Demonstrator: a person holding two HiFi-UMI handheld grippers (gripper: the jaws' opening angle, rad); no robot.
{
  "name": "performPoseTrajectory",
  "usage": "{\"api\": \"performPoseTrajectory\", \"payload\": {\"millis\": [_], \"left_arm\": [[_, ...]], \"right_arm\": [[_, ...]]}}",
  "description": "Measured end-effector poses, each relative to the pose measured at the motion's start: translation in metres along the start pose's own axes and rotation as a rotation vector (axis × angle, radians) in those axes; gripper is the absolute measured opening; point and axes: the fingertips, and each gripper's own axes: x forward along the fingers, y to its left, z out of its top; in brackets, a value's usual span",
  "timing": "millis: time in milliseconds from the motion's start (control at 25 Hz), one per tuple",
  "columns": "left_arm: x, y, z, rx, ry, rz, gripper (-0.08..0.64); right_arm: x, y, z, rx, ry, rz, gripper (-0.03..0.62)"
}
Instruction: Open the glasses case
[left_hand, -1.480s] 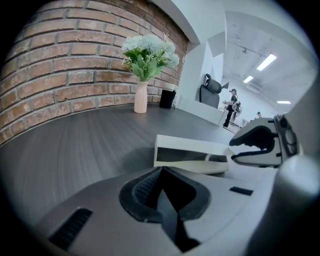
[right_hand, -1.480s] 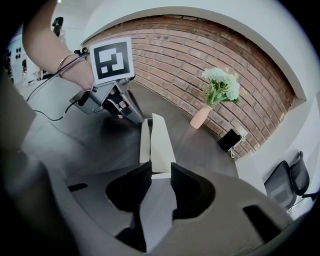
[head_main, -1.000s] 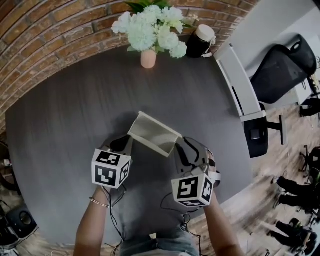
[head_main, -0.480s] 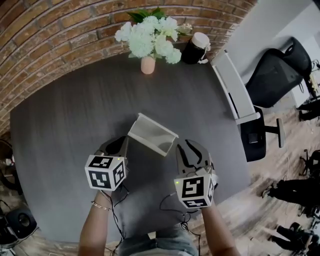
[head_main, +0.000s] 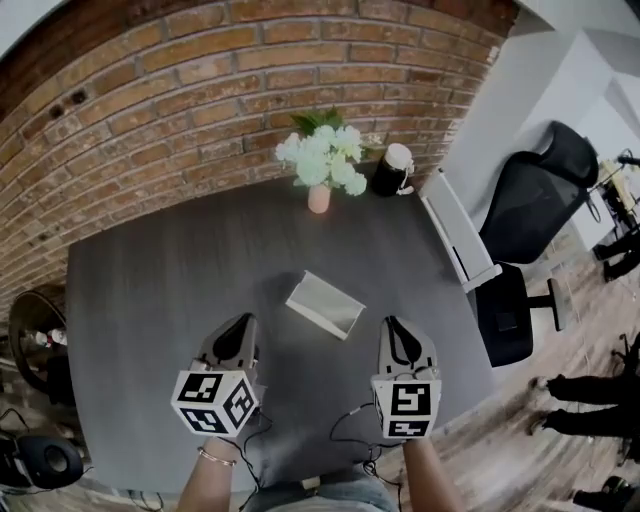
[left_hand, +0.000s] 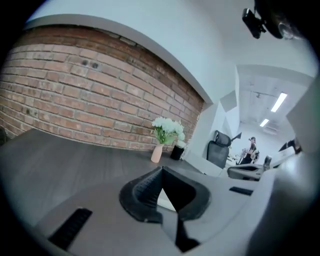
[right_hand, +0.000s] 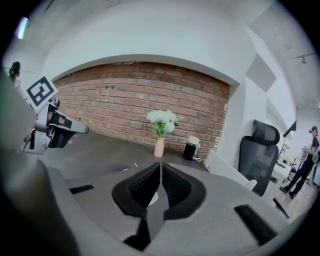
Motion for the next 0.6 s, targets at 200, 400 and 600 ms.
{"api": "performPoseTrajectory", "payload": {"millis": [200,400,600], "left_arm": [[-0.050,0.001,0.036,0.007,-0.159,0.072,-0.005],[-0.072,0.011,0.042,0.007,-0.192,0.118,-0.005],[-0.082,0.016,0.049,0.024,-0.201,0.117,-0.005]], "right_arm": [[-0.035,-0.005,0.028,0.084,-0.088,-0.066,0.003],[-0.048,0.002,0.029,0.164,-0.098,-0.079,0.003],[-0.058,0.009,0.035,0.189,-0.111,-0.080,0.003]]}}
